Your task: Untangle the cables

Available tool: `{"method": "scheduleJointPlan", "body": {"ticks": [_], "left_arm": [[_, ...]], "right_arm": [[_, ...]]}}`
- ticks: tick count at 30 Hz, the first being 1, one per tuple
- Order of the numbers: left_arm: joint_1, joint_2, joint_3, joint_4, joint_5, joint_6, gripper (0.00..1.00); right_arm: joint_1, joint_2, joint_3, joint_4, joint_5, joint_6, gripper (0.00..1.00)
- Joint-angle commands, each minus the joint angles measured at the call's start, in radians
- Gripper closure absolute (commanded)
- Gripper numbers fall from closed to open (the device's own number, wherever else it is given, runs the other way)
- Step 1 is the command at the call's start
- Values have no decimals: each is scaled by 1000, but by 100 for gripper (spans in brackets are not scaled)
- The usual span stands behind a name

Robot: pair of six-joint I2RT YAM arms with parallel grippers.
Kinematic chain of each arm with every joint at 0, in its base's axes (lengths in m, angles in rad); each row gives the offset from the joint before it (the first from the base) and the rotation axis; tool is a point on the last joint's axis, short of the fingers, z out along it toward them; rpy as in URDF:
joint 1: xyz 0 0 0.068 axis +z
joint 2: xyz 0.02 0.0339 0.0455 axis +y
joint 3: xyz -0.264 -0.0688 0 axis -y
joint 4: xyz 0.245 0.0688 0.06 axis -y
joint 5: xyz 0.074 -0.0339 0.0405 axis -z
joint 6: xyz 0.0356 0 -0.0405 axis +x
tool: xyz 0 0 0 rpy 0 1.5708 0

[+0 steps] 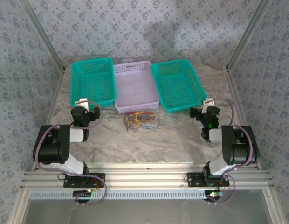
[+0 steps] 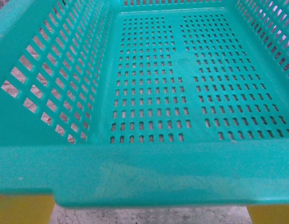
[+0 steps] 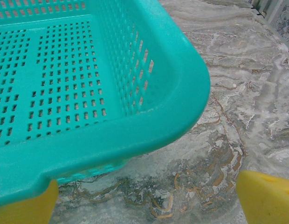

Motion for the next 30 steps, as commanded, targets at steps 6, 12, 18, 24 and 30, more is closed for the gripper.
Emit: {"method": "scheduleJointPlan", "body": {"ticks": [6, 12, 18, 24, 30], "left_arm": [[5, -12, 22, 7, 13, 4, 0], [5, -11, 22, 7, 13, 3, 0], [5, -12, 23, 7, 13, 3, 0], [7, -12, 22, 7, 15, 2, 0], [6, -95, 0, -23, 50, 15, 0]], "right_arm": [[76, -334, 77, -336, 90, -6, 0], [143, -640, 173, -558, -47, 240, 0], [123, -757, 267, -744, -214, 498, 0], [157, -807, 228, -666, -174, 590, 0], [171, -862, 221, -724, -205, 652, 0]]}}
